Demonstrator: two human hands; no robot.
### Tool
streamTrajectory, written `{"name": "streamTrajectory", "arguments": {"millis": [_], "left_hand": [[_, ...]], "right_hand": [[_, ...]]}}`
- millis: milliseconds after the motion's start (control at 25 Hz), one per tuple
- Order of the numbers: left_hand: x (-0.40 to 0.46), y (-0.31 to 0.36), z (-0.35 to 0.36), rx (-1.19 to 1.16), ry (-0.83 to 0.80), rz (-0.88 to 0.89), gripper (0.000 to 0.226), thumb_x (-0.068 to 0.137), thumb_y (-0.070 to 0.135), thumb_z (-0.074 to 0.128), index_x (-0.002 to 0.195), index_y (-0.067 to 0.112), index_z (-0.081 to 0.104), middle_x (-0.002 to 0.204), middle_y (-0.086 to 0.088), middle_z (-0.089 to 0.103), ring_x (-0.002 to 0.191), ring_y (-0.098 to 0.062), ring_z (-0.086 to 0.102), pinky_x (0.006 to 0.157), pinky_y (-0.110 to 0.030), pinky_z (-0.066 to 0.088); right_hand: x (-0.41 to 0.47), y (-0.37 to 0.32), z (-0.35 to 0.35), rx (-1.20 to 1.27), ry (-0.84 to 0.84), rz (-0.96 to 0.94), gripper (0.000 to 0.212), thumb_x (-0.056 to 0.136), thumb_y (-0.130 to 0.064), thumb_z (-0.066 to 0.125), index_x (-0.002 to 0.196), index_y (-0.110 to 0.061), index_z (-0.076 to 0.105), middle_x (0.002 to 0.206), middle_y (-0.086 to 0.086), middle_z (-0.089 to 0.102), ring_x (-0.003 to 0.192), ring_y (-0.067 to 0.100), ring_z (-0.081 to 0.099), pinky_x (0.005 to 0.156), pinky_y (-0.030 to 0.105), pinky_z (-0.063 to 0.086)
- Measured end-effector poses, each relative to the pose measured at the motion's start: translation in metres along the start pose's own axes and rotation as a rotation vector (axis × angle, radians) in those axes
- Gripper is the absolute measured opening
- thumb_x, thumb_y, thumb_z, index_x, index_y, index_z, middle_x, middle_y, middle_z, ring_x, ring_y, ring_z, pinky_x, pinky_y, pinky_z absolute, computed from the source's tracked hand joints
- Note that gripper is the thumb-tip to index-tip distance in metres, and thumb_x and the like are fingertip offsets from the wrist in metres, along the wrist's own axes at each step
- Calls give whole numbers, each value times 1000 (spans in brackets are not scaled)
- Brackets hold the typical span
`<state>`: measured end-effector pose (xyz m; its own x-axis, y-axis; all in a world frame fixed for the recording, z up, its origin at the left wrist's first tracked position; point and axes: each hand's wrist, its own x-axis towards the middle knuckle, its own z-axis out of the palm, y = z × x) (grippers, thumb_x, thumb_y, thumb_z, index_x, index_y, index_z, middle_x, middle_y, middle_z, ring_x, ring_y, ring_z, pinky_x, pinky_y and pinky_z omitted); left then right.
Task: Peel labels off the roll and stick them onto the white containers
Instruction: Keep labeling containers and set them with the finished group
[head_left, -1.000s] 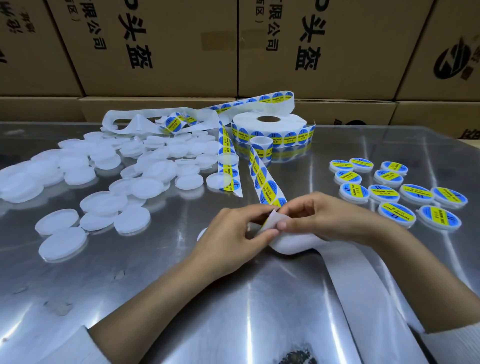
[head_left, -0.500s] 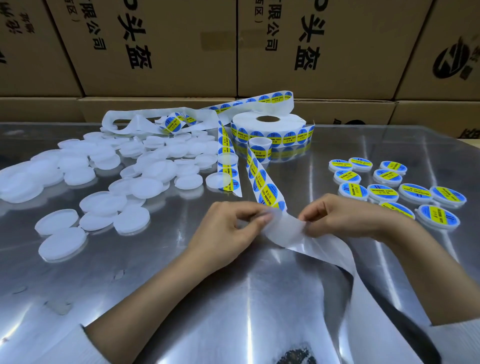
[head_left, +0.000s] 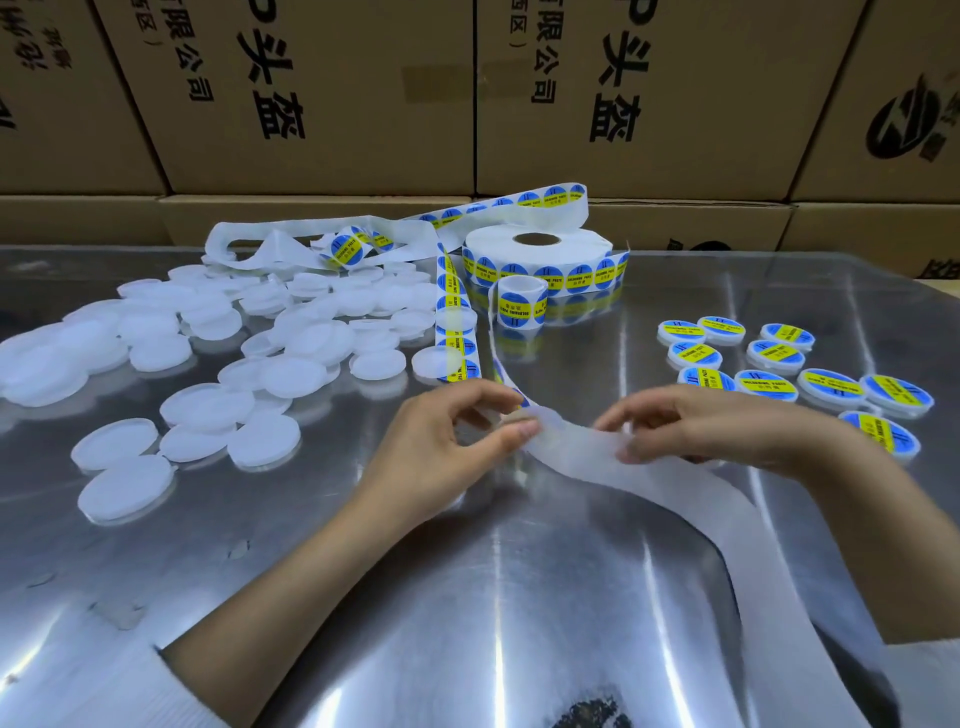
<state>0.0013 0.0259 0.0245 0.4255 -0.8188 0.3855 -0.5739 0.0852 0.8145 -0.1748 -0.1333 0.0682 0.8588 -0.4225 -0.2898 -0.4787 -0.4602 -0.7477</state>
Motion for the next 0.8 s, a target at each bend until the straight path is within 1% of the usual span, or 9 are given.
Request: {"name": "streamTrajectory", "arguments": {"millis": [80, 160, 240, 320, 400, 480, 560, 680, 800], "left_hand": [[0, -1, -2, 47, -6, 16, 40, 66, 55, 71, 97, 31, 68, 95, 17, 67, 84, -6, 61, 82, -24, 49], [0, 0, -3, 87, -18, 64, 52, 63, 61, 75, 106, 36, 63, 105, 18, 62, 93, -1, 57, 83, -14, 42], [0, 3, -5, 89, -37, 97, 63, 58, 64, 69, 115, 40, 55, 114, 21, 55, 101, -1, 54, 84, -6, 36], [-1, 6, -5, 80, -43, 135, 72, 57, 63, 66, 122, 37, 49, 120, 20, 50, 105, 1, 50, 87, -5, 33], [-1, 7, -5, 75, -37, 164, 78, 56, 62, 66, 126, 35, 45, 124, 16, 47, 109, 1, 47, 91, -7, 31], [-1, 8, -6, 65, -25, 158, 79, 55, 62, 65, 126, 37, 42, 126, 13, 45, 113, -3, 46, 95, -11, 32], [-1, 9, -6, 63, -20, 148, 79, 54, 61, 64, 126, 38, 41, 126, 13, 44, 114, -7, 47, 97, -14, 33], [-1, 8, -6, 57, -10, 134, 77, 55, 61, 64, 125, 41, 40, 125, 16, 44, 114, -6, 46, 97, -16, 35], [1, 6, -9, 84, -14, 118, 77, 53, 63, 66, 123, 45, 40, 125, 16, 45, 114, -1, 44, 96, -13, 34]], "right_hand": [[4, -6, 4, 148, 109, -113, 33, 74, -38, 74, 105, -29, 68, 62, -16, 53, 61, 4, 47, 60, 17, 38], [7, -12, 8, 283, 200, -206, 33, 71, -45, 73, 99, -27, 71, 65, -17, 53, 63, 5, 46, 63, 18, 39], [7, -18, 13, 350, 187, -247, 32, 75, -50, 61, 87, -23, 75, 68, -16, 55, 63, 5, 45, 64, 19, 37], [6, -22, 19, 261, 127, -259, 42, 77, -58, 51, 83, -25, 77, 75, -18, 60, 71, 3, 48, 71, 21, 36], [6, -26, 27, 157, 56, -293, 45, 79, -63, 47, 85, -30, 76, 95, -22, 64, 89, -5, 55, 83, 22, 33], [7, -30, 36, 164, -6, -345, 39, 79, -59, 51, 83, -29, 76, 110, -21, 62, 108, -12, 52, 92, 14, 33], [9, -33, 42, 240, -54, -350, 28, 79, -46, 56, 80, -26, 77, 115, -20, 61, 112, -13, 51, 88, 1, 35], [9, -34, 45, 322, -95, -361, 21, 79, -37, 59, 67, -28, 74, 124, -13, 60, 117, -8, 51, 88, 7, 41], [10, -31, 44, 417, -59, -383, 18, 77, -29, 61, 64, -25, 73, 116, -11, 66, 119, -6, 51, 84, 7, 42]]}}
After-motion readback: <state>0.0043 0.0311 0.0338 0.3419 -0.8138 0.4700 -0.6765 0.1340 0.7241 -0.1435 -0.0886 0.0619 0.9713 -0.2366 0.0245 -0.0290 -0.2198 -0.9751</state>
